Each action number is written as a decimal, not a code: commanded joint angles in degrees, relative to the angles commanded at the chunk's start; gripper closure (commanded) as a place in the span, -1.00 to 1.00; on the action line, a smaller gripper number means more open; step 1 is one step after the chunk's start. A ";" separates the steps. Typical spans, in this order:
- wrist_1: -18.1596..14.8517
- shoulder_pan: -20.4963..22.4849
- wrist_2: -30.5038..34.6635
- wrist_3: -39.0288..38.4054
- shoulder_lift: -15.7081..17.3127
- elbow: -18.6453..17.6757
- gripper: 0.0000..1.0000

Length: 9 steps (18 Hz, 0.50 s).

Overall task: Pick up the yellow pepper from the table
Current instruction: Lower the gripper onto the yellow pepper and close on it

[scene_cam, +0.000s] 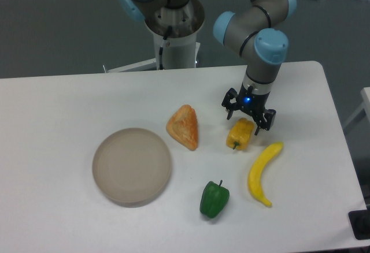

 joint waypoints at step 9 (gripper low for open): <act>0.00 0.00 0.00 -0.27 -0.35 0.09 0.02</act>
